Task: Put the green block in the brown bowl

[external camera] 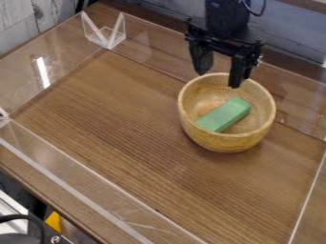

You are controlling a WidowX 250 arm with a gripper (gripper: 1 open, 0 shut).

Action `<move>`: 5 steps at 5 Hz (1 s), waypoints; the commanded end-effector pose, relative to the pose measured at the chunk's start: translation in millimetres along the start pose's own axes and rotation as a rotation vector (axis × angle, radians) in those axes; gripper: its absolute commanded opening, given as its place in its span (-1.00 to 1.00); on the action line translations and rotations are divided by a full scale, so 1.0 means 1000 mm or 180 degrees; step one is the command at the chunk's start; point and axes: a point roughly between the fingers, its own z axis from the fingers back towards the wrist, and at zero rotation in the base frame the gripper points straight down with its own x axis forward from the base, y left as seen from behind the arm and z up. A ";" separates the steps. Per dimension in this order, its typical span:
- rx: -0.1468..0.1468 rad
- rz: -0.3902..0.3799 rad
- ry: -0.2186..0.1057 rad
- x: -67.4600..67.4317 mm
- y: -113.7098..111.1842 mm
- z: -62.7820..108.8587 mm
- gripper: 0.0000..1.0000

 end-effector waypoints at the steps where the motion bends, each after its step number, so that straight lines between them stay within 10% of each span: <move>1: 0.0053 0.0063 -0.0202 0.012 0.001 0.008 1.00; 5: 0.0170 0.0486 -0.0216 0.010 0.010 0.021 1.00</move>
